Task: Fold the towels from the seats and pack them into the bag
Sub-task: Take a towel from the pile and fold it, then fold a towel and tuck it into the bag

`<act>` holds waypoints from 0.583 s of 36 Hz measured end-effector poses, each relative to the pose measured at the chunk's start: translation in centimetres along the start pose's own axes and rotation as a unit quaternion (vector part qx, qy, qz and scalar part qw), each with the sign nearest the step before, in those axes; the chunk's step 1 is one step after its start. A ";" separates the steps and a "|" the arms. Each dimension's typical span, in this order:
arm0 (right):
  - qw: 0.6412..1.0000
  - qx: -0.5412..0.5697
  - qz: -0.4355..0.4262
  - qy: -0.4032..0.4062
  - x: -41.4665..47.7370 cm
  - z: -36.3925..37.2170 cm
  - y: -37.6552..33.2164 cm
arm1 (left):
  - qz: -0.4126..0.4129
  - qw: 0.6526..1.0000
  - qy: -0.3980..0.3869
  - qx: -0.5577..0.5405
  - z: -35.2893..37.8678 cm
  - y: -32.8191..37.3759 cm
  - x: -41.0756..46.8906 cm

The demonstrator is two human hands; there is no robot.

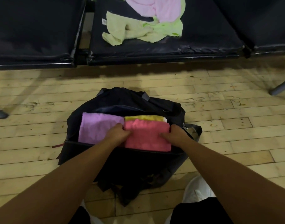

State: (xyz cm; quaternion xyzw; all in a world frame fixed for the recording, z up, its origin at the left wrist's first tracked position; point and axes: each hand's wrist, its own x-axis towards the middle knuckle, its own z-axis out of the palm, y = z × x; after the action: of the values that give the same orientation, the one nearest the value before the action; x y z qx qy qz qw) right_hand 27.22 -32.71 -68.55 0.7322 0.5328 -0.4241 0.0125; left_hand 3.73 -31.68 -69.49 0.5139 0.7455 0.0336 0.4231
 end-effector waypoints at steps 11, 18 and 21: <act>0.983 -0.023 -0.176 0.045 -2.8 -15.9 -12.5 | 0.244 0.969 0.027 0.016 -15.9 12.1 -2.3; 0.963 0.035 -0.225 0.144 -2.8 -20.8 -17.6 | 0.294 0.945 0.142 0.025 -21.8 16.7 -2.1; 0.941 -0.007 -0.243 0.234 -0.9 -21.3 -18.6 | 0.305 0.923 0.221 0.081 -22.4 17.4 -0.1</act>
State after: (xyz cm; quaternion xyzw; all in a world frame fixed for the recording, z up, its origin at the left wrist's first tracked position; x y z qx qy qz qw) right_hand 25.37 -15.31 -46.31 0.6588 0.6855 -0.2274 -0.2107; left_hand 1.68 -14.99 -46.70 0.7285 0.6273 0.2133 0.1740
